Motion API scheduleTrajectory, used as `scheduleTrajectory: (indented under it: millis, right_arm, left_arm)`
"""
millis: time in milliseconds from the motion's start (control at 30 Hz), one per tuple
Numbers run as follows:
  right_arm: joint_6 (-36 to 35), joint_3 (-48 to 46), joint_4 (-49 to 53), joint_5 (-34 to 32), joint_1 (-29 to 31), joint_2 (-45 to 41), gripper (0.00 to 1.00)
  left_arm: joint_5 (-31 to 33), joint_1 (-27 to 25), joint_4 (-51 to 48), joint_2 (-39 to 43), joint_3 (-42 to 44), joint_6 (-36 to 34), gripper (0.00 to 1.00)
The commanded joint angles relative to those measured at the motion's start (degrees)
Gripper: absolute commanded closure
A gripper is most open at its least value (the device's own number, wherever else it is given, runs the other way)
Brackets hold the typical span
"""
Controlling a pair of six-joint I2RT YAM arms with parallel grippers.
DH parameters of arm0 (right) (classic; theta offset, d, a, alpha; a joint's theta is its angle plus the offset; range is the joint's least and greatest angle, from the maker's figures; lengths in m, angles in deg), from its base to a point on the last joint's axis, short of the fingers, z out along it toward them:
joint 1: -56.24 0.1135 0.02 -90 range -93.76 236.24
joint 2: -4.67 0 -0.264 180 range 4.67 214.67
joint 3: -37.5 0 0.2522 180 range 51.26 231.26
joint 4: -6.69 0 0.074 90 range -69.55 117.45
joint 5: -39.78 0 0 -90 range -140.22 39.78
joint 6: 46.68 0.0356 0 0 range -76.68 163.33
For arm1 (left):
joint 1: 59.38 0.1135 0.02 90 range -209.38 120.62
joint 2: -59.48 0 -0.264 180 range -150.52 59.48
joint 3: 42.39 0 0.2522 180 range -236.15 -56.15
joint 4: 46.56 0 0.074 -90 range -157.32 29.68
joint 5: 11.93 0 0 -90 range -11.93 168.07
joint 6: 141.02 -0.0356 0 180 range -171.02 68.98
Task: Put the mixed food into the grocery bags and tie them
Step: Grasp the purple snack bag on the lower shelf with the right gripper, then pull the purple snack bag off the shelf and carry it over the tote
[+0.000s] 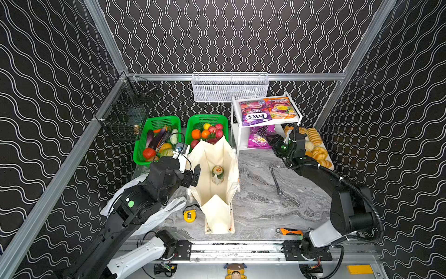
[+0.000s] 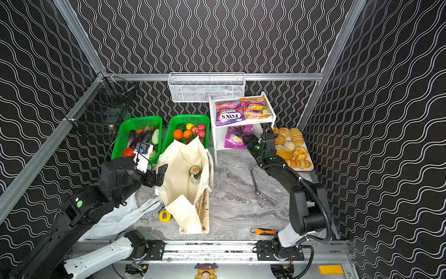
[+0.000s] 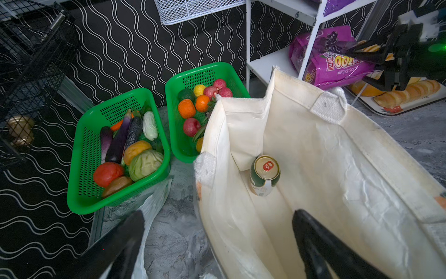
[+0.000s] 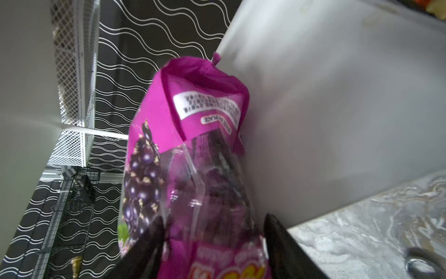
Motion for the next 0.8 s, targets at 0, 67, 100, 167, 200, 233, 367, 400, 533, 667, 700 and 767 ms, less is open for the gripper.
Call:
scheduleTrajectory:
  millis: [0, 67, 100, 167, 200, 233, 367, 400, 533, 667, 700, 767]
  right_arm:
    - [2.91, -1.10, -3.31, 1.16, -0.06, -0.11, 0.51]
    - [3.11, -3.44, -3.34, 0.93, -0.06, -0.47, 0.69]
    - [3.18, -3.87, -3.39, 0.93, -0.13, -0.74, 0.76]
    - [2.70, -4.25, -3.28, 1.76, 0.00, -1.50, 0.86]
    - [2.03, -4.03, -2.84, 2.66, -0.04, -2.03, 0.91]
    - [1.04, -3.54, -1.80, 3.68, -0.03, -2.71, 0.94]
    - [-1.90, -3.54, 2.56, 6.48, -0.07, -7.17, 1.00]
    - [-2.42, -4.28, 3.30, 7.13, -0.01, -9.21, 1.00]
    - [-5.40, -7.71, 8.42, 10.58, 0.05, -18.45, 1.00]
    - [-8.59, -9.78, 16.38, 13.25, 0.02, -29.38, 1.00]
    - [-9.27, -9.74, 18.59, 13.83, 0.05, -31.71, 1.00]
    - [-10.94, -8.77, 22.88, 15.96, 0.08, -36.59, 1.00]
  left_arm:
    - [0.52, 0.11, -0.44, 0.07, 0.09, -0.52, 0.01]
    - [0.39, 0.04, -0.36, 0.29, 0.33, -0.51, 0.01]
    - [0.37, 0.02, -0.35, 0.31, 0.32, -0.52, 0.01]
    - [0.57, 0.06, -0.39, 0.22, 0.54, -0.44, 0.01]
    - [0.55, 0.07, -0.51, 0.20, 0.51, -0.44, 0.01]
    - [0.74, 0.05, -0.70, 0.13, 0.56, -0.35, 0.01]
    - [3.66, 0.11, -2.09, -0.45, 0.22, 1.82, 0.01]
    - [4.99, 0.12, -2.88, -0.77, 0.00, 2.68, 0.01]
    - [6.39, 0.66, -5.51, -2.82, -0.95, 4.28, 0.01]
    - [1.61, 4.81, -6.89, -5.20, -2.00, 6.30, 0.01]
    - [-1.39, 6.63, -6.37, -5.46, -1.99, 6.70, 0.01]
    - [-7.18, 9.96, -5.57, -6.10, -2.23, 7.31, 0.01]
